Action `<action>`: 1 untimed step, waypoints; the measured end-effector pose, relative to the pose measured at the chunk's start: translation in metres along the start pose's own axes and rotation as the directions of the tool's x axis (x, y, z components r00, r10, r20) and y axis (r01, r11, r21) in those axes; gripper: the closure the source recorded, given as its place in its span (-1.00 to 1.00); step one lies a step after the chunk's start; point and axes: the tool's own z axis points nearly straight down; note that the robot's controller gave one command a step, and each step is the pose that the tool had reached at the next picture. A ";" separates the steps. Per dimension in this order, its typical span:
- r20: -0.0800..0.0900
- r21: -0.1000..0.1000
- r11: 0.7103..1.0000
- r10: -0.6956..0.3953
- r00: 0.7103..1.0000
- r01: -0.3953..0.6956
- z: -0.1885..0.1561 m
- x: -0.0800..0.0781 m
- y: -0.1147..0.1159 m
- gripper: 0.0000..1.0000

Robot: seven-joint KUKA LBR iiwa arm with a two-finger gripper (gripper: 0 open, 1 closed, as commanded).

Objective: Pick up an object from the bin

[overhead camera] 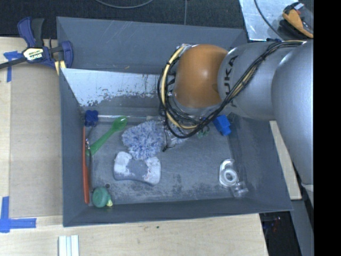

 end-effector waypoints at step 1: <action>0.000 0.000 1.000 0.000 1.000 0.000 0.000 0.000 0.000 1.00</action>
Offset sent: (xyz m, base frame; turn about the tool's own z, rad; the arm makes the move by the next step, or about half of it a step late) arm 0.0000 0.0000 0.0107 0.0002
